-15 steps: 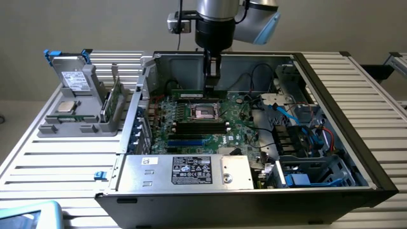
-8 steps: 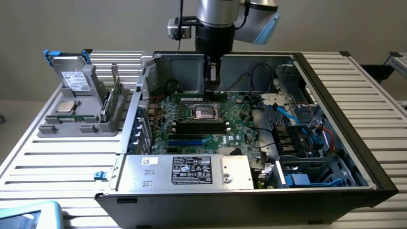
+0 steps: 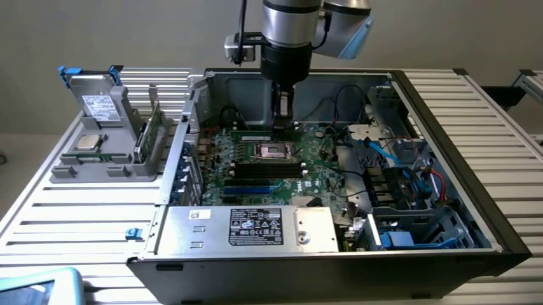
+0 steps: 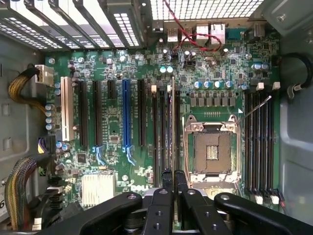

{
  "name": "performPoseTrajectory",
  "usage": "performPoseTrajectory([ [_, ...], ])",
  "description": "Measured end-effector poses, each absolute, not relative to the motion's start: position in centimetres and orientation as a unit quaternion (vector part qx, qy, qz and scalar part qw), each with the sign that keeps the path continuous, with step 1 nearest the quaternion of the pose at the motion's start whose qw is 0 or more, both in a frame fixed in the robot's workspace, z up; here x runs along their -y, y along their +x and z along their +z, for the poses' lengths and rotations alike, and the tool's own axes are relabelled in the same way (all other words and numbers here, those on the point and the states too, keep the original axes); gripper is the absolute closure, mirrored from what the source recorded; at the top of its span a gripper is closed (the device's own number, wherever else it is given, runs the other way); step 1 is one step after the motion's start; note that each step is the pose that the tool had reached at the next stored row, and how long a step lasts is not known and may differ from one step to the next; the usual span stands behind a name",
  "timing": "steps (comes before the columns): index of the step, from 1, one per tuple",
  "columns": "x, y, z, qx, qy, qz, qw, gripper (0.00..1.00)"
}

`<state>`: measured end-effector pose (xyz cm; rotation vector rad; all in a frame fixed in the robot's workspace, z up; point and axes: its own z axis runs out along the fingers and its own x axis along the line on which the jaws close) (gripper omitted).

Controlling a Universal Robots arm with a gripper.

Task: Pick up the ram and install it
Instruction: 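Insert the ram into the slot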

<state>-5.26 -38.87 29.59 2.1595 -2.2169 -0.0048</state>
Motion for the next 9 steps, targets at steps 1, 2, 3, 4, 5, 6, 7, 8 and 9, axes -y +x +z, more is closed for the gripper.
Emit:
performPoseTrajectory([
  [1,38.87,-5.26,29.41,0.716,0.698,-0.002,0.023,0.87],
  [2,38.87,-5.26,29.22,0.716,0.698,-0.002,0.023,0.87],
  [3,38.87,-5.26,29.04,0.716,0.698,-0.002,0.023,0.87],
  [4,38.87,-5.26,28.86,0.716,0.698,-0.002,0.023,0.87],
  [5,38.87,-5.26,28.71,0.716,0.698,-0.001,0.023,0.87],
  [6,38.87,-5.26,28.61,0.716,0.698,-0.001,0.023,0.87],
  [7,38.88,-5.26,28.53,0.716,0.698,-0.001,0.023,0.87],
  [8,38.9,-5.27,28.46,0.716,0.698,-0.001,0.023,0.87],
  [9,38.91,-5.27,28.42,0.716,0.698,-0.001,0.023,0.87],
])
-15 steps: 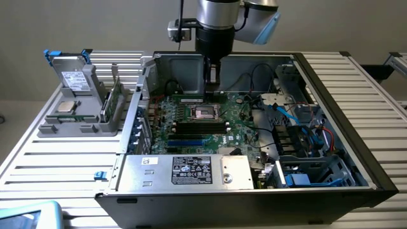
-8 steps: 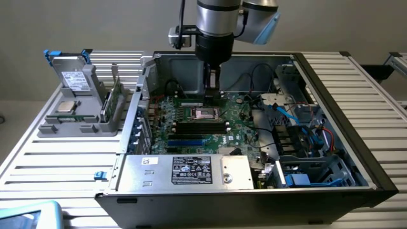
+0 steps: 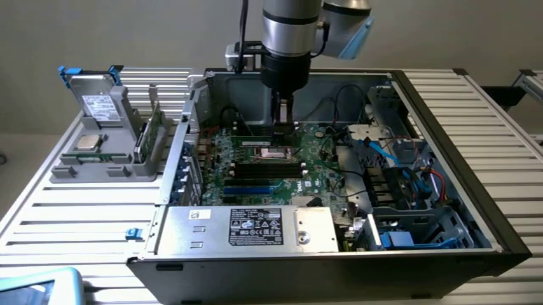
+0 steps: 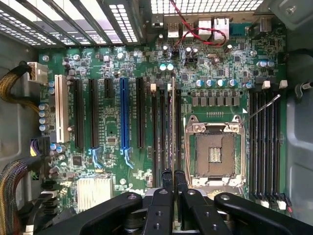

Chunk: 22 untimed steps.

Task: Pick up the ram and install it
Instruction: 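Insert the ram into the slot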

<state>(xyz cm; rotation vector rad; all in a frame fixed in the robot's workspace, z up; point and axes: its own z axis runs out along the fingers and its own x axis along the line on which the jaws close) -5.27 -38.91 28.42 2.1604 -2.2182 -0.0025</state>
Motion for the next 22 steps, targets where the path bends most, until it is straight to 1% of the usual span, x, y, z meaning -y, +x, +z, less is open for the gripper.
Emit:
performPoseTrajectory([
  [4,38.9,-5.3,28.2,0.716,0.698,0.006,0.016,0.87],
  [8,39.0,-5.3,28.0,0.716,0.698,0.006,0.015,0.87],
  [15,40.0,-5.2,27.7,0.716,0.698,0.006,0.015,0.87],
  [22,40.0,-5.2,26.6,0.716,0.698,0.006,0.016,0.87],
])
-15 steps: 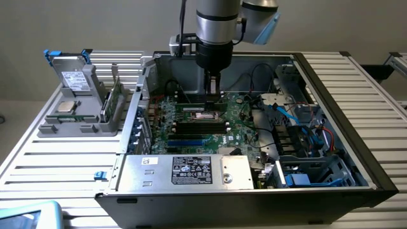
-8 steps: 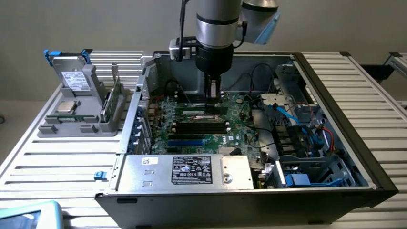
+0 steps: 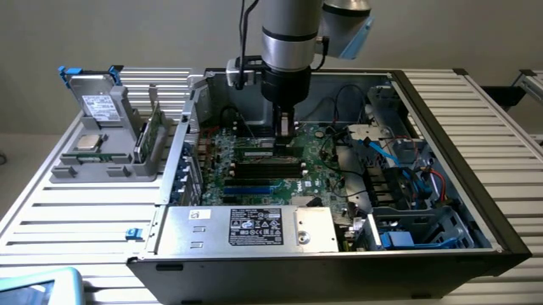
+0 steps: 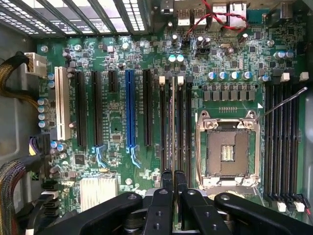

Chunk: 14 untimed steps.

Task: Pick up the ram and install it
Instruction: 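Insert the ram into the slot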

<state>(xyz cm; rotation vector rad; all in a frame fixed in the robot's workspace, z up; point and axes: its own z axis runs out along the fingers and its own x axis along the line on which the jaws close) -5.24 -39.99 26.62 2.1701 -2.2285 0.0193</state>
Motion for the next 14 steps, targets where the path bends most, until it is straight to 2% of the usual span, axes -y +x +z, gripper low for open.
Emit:
performPoseTrajectory([
  [14,40.46,-5.23,26.02,0.716,0.698,0.005,0.015,0.87],
])
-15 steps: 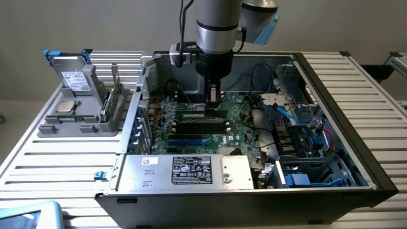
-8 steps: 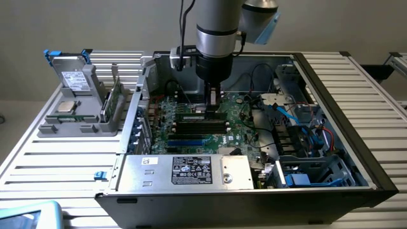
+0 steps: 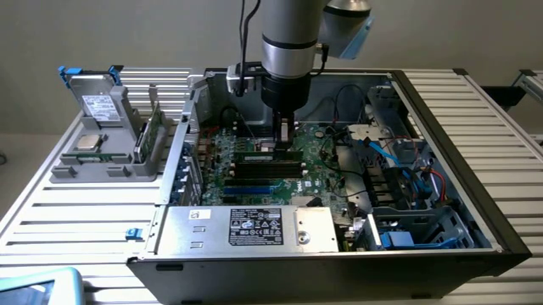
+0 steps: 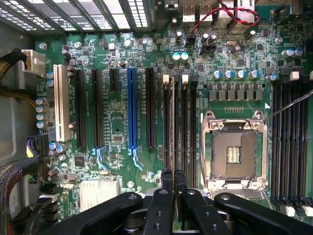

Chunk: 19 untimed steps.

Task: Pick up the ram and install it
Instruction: 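Insert the ram into the slot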

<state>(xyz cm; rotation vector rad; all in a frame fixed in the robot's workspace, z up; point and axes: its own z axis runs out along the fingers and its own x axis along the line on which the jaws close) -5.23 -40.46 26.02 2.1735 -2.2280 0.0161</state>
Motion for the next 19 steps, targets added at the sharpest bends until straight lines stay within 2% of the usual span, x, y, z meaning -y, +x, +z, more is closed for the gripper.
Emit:
performPoseTrajectory([
  [19,40.6,-5.0,24.4,0.715,0.699,-0.002,0.015,0.87],
])
